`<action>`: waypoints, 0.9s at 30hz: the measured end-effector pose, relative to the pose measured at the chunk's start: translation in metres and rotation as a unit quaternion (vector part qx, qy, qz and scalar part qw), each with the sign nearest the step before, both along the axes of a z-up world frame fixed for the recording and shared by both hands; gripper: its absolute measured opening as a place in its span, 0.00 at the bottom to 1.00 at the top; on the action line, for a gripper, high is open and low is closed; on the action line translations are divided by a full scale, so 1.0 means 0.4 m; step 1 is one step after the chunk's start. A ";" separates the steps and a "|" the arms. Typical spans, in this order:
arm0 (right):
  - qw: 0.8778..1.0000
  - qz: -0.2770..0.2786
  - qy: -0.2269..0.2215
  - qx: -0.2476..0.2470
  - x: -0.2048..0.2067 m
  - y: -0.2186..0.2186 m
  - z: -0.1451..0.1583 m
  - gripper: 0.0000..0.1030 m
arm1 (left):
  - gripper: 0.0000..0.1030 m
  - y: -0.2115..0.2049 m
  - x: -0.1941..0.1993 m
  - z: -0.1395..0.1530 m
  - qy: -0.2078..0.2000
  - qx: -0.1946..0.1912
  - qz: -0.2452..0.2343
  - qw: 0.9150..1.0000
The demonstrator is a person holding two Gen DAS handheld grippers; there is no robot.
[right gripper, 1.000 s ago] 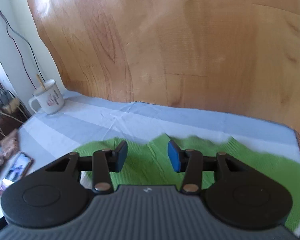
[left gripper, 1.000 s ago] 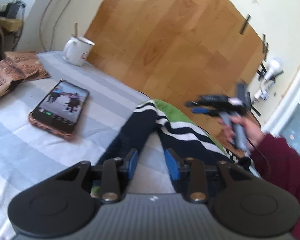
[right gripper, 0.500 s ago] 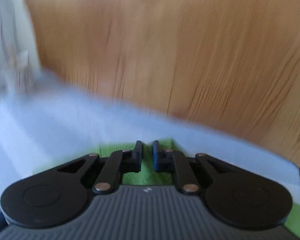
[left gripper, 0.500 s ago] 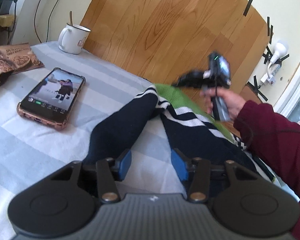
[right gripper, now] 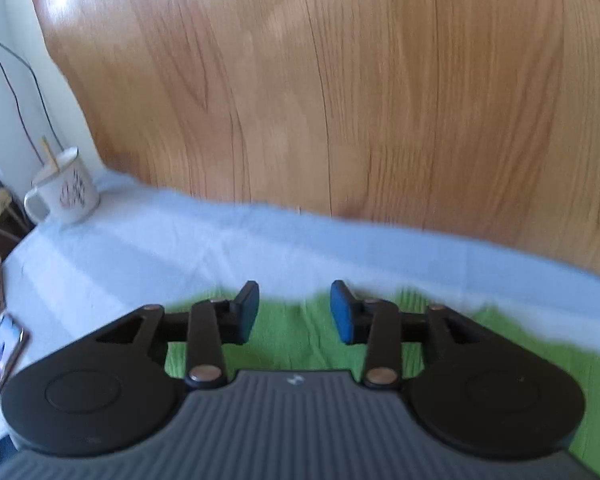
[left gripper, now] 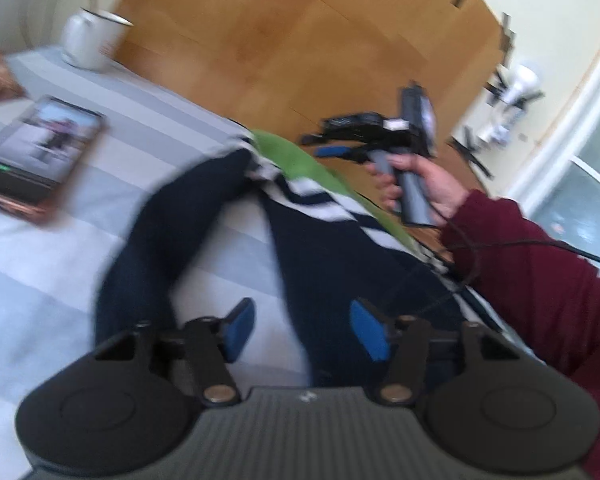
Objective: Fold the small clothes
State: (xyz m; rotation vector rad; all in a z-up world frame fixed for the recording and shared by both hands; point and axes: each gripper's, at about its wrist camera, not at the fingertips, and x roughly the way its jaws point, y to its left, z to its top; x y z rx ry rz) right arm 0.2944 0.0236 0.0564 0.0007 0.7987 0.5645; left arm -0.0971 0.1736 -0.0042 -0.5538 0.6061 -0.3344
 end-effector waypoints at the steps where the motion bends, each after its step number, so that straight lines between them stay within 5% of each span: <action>1: 1.000 0.001 0.004 -0.004 -0.009 0.004 -0.009 0.43 | 0.64 -0.011 0.006 -0.002 0.002 -0.004 -0.013 1.000; 8: 1.000 0.000 0.024 -0.005 0.004 0.050 -0.046 0.61 | 0.57 -0.084 0.049 -0.029 0.048 -0.003 -0.056 0.997; 9: 1.000 0.011 0.016 -0.025 0.000 0.074 -0.056 0.60 | 0.36 -0.089 0.052 -0.030 0.053 -0.003 -0.063 0.997; 11: 0.998 0.023 -0.002 -0.063 -0.006 0.112 -0.092 0.34 | 0.07 -0.096 0.064 -0.047 0.081 -0.009 -0.074 0.994; 13: 0.996 0.047 -0.033 -0.074 -0.018 0.132 -0.092 0.07 | 0.06 -0.090 0.057 -0.053 0.083 -0.020 -0.073 0.994; 14: 0.996 0.039 -0.028 -0.072 -0.009 0.137 -0.088 0.07 | 0.06 -0.088 0.048 -0.047 0.079 -0.017 -0.076 0.994; 21: 0.990 0.018 -0.086 -0.108 0.022 0.194 -0.089 0.09 | 0.07 -0.075 0.011 -0.051 0.095 -0.013 -0.055 0.994; 24: 0.994 0.015 -0.079 -0.078 0.006 0.167 -0.041 0.16 | 0.10 -0.055 -0.008 -0.043 0.083 -0.012 -0.035 0.996; 25: 0.995 0.015 -0.080 -0.058 -0.010 0.147 -0.021 0.20 | 0.13 -0.046 -0.018 -0.030 0.069 -0.005 -0.028 0.997; 27: 0.997 0.026 -0.076 -0.015 -0.050 0.115 0.027 0.30 | 0.36 -0.017 -0.049 -0.004 0.038 -0.004 -0.014 0.999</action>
